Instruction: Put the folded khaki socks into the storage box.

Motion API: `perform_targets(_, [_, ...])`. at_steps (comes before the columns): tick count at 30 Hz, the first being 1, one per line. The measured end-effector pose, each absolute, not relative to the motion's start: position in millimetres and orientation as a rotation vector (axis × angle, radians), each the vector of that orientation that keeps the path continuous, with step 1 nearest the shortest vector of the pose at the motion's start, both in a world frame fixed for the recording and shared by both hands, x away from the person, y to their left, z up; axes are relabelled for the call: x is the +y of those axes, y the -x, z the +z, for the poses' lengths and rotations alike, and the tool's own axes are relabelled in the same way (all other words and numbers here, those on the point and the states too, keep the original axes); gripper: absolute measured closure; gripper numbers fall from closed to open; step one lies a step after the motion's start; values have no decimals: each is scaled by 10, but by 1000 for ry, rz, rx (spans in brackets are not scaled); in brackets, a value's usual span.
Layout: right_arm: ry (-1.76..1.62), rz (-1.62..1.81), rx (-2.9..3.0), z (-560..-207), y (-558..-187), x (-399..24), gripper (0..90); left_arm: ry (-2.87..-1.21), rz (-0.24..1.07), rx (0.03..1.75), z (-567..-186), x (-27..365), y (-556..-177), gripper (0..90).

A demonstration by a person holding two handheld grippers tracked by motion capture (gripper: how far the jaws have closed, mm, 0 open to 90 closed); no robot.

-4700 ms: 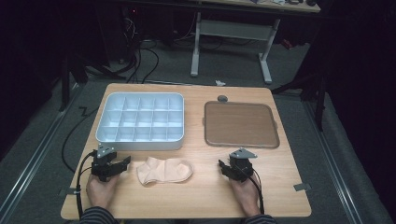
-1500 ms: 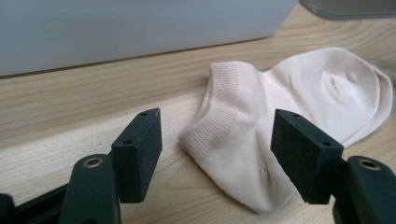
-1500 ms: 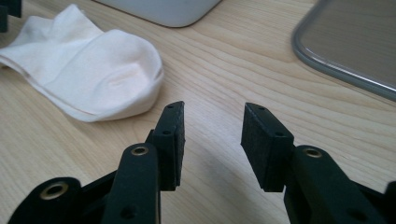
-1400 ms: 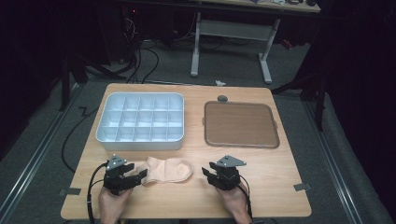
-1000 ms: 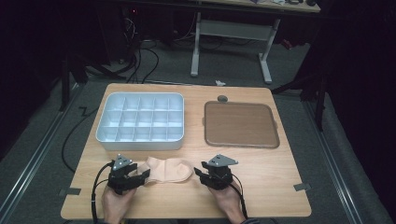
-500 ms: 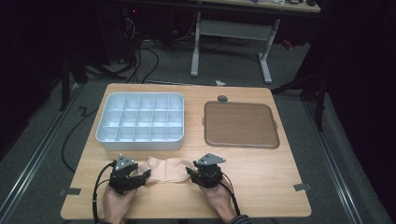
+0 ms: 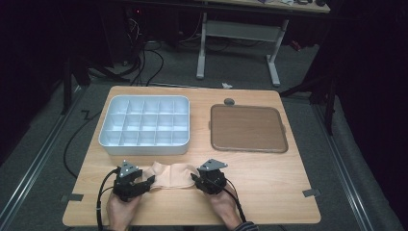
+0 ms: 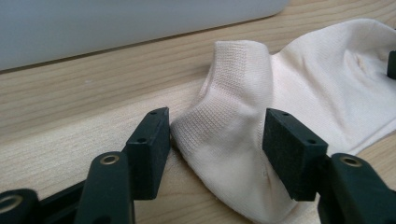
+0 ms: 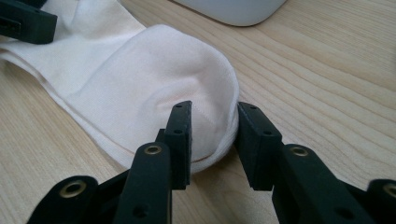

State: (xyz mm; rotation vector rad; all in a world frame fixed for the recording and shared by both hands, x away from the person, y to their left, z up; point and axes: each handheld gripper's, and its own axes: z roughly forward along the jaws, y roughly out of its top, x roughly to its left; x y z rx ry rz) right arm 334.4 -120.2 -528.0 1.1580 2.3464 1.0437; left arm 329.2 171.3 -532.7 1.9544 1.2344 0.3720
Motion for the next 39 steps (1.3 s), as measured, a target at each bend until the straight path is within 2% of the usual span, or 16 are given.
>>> perform_targets(8, [-1140,1068,2347,-5317,-3332,-1215,709,-1985,446,1203,-5344,1671,-3262,486])
perform_targets(17, [-1078,1037,2351,-5320,-3293,-1185,774,-1978,457,1188,-5357,1654,-3250,617])
perform_targets(25, [-1111,1064,2367,-5320,-3315,-1202,816,-1966,421,1198,-5352,1660,-3252,730])
perform_targets(39, [-1112,1075,2367,-5313,-3324,-1206,860,-1955,311,1181,-5346,1715,-3301,789])
